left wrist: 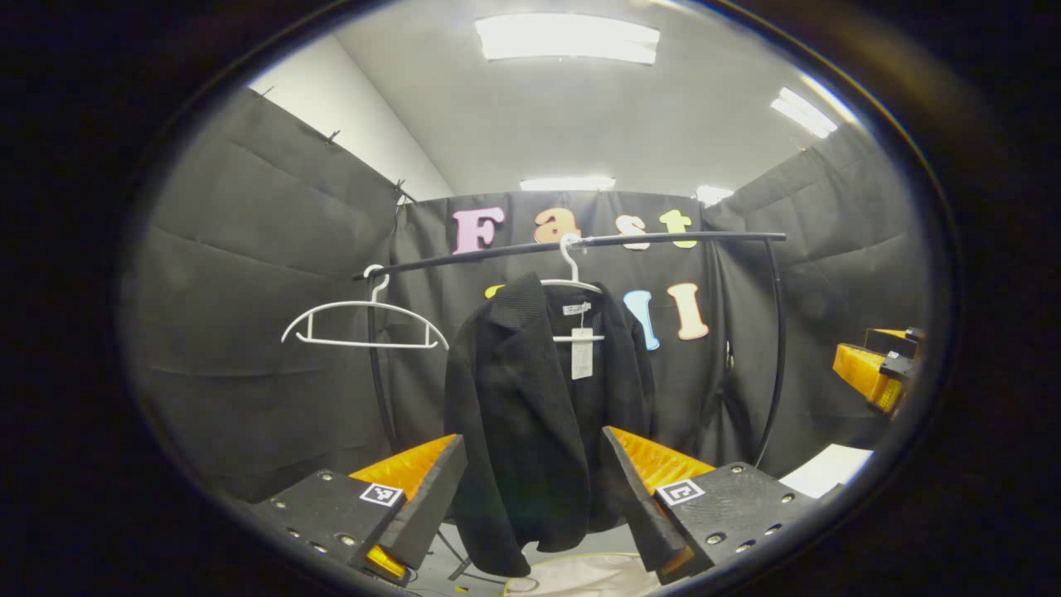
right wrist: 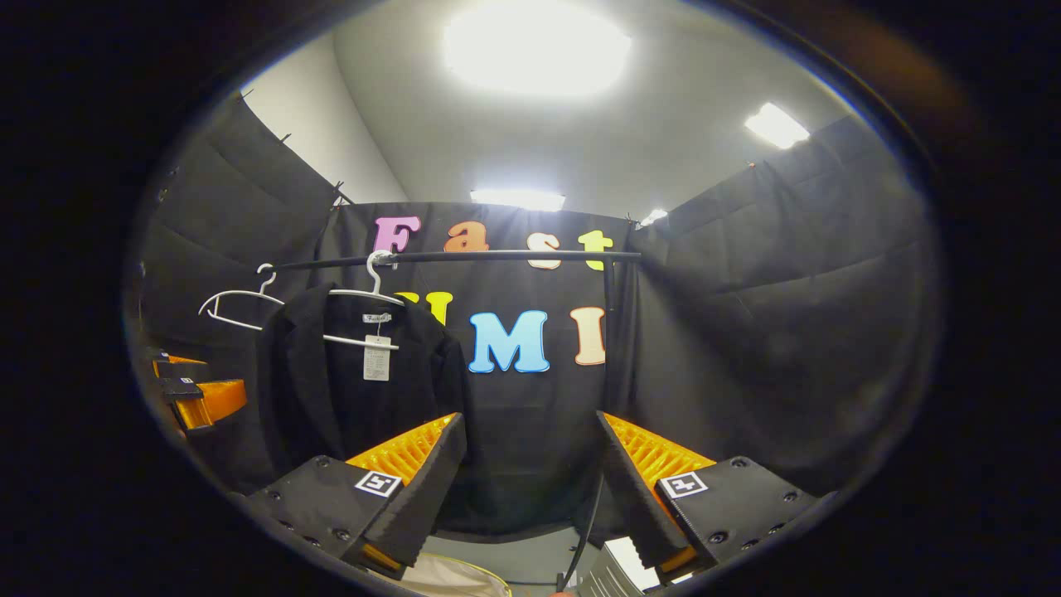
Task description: Grasp the clothes on the hanger with both hands and then place them into the laundry hamper below.
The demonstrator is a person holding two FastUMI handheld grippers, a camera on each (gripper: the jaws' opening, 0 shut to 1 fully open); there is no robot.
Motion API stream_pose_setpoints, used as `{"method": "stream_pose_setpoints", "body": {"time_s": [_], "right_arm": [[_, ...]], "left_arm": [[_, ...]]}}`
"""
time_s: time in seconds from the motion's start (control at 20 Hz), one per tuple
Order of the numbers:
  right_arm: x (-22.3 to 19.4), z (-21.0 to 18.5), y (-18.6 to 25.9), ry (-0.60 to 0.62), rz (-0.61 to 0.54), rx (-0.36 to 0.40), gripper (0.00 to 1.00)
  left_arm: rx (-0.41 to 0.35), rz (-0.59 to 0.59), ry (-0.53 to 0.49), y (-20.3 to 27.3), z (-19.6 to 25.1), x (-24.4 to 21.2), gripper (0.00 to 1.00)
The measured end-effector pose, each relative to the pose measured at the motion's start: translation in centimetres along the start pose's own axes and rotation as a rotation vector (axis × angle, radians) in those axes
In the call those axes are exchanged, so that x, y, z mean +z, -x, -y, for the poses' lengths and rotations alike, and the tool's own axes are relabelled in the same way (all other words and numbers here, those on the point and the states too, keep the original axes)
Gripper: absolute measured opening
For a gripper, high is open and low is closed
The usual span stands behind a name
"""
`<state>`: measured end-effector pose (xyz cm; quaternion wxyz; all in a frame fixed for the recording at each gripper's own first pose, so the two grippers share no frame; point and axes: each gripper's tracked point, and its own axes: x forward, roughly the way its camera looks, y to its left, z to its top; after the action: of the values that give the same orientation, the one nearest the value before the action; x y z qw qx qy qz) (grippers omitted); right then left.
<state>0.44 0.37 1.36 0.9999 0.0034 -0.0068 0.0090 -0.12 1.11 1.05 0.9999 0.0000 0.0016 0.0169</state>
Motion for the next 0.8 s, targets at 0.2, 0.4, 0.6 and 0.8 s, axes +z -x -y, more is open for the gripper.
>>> {"method": "stream_pose_setpoints", "body": {"time_s": [0.2,0.4,0.6,0.8], "right_arm": [[-0.1,-0.5,-0.2,0.005,0.000,0.014,0.96],[-0.6,-1.0,-0.4,0.006,-0.013,0.026,0.97],[-0.5,-1.7,-0.8,0.007,-0.012,0.034,0.97],[-0.1,-2.3,-1.1,-0.013,-0.001,0.039,0.98]], "left_arm": [[0.001,-0.004,-0.007,-0.1,-0.2,0.0,0.94],[0.005,-0.004,-0.009,-0.1,-0.6,-0.1,0.94],[0.011,0.001,-0.006,-0.5,-1.0,0.0,0.94],[0.007,0.008,0.000,-0.9,-1.1,0.4,0.94]]}}
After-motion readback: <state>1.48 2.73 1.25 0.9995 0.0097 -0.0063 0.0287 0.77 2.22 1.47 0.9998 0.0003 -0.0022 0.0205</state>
